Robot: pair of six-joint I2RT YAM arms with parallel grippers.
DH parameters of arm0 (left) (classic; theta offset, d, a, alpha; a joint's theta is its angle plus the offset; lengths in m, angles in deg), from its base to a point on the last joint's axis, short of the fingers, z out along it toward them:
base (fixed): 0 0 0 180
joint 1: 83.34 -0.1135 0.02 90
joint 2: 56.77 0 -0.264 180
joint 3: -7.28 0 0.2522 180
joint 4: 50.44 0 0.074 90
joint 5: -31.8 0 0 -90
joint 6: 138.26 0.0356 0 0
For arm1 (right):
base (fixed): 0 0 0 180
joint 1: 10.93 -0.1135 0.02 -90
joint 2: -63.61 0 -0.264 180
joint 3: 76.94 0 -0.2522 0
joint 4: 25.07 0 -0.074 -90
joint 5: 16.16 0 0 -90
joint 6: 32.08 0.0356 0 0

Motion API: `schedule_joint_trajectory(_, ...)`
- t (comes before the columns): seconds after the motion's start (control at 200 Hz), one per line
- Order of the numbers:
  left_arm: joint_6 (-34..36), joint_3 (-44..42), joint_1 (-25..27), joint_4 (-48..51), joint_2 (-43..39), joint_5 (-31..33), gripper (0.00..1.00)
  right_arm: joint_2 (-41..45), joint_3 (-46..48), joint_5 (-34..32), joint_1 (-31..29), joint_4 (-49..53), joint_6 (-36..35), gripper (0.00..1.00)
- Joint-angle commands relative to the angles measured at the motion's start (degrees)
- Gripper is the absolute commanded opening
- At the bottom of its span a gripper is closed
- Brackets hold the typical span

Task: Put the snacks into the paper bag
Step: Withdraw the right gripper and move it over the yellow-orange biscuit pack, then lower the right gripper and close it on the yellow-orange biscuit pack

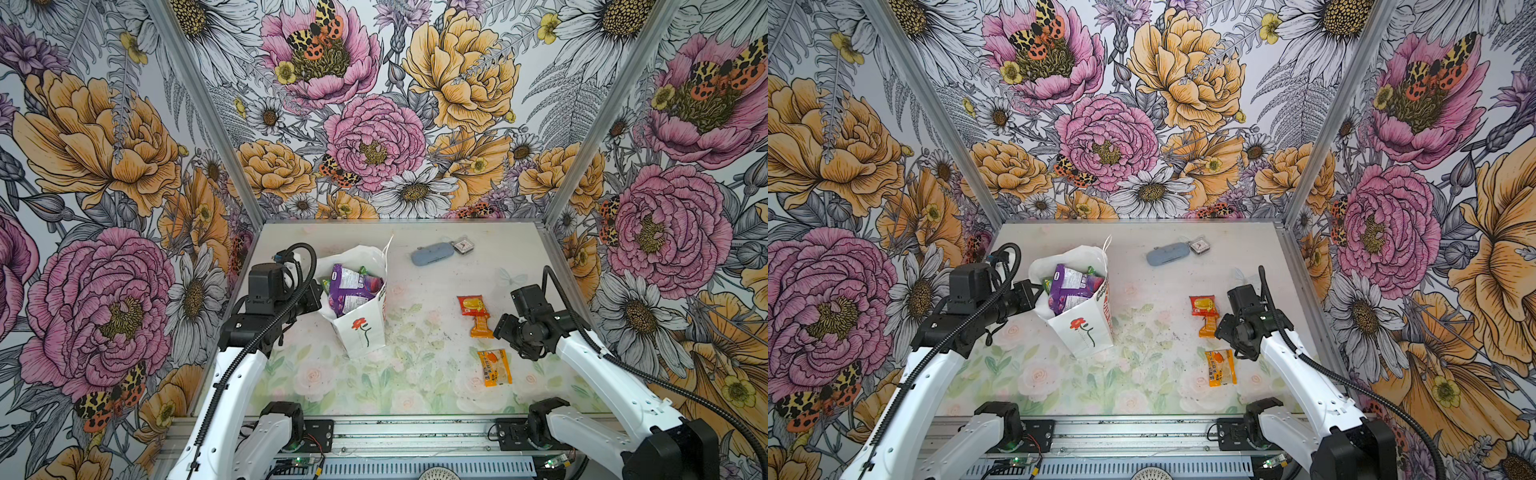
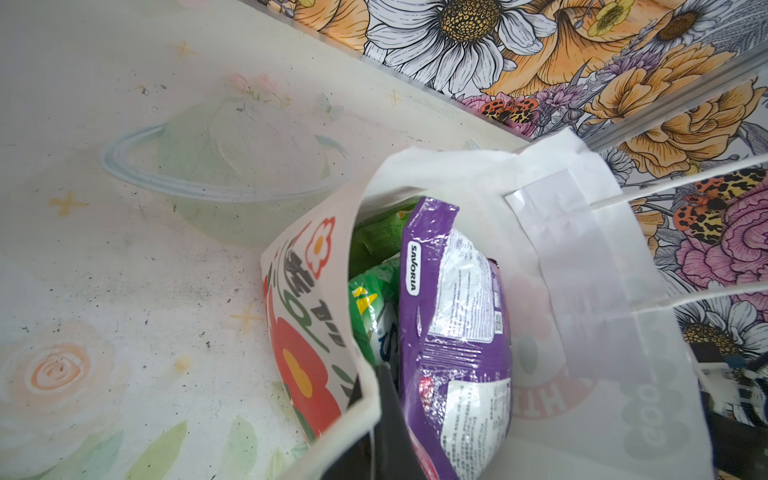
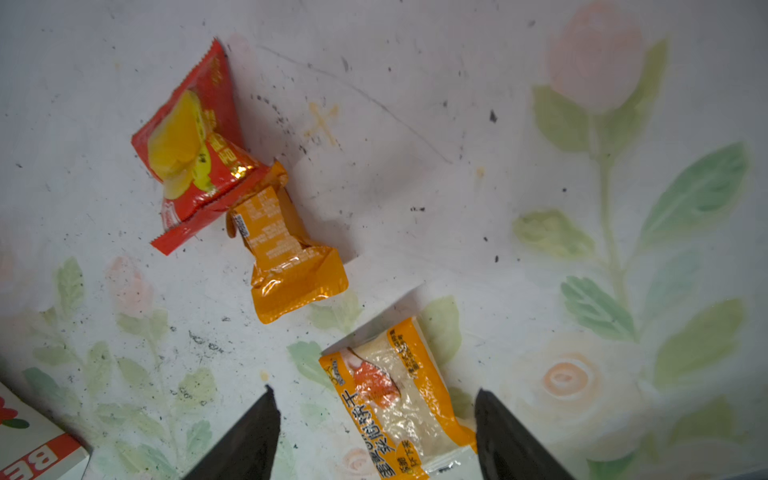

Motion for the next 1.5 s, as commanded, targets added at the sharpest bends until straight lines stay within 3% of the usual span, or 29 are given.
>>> schedule_joint_trajectory(0.0,0.1,0.6,-0.8,-5.7,-2.1,-0.3,0.01,1.6,2.1,1.2,0.3,-2.4,1.9,0.79)
schedule_joint_trajectory(0.38,0.2,0.5,-0.8,-5.7,-2.5,0.1,0.03,4.1,11.0,6.1,-0.6,-8.2,4.9,0.79)
schedule_joint_trajectory(0.746,0.2,0.4,-0.8,-5.7,-2.5,0.5,0.03,2.2,12.1,8.0,-9.5,-15.9,10.9,0.74)
schedule_joint_trajectory(1.036,0.3,0.4,-0.8,-5.7,-2.5,0.5,0.03,1.3,10.6,9.6,-8.4,-14.6,4.1,0.69)
schedule_joint_trajectory(1.181,0.2,0.5,-0.7,-5.8,-2.2,0.4,0.03,-3.2,7.1,8.3,-6.8,-9.4,-1.9,0.60)
schedule_joint_trajectory(1.496,0.2,0.5,-0.7,-5.8,-1.8,0.2,0.03,-5.8,7.7,5.6,-6.9,-9.7,-2.0,0.55)
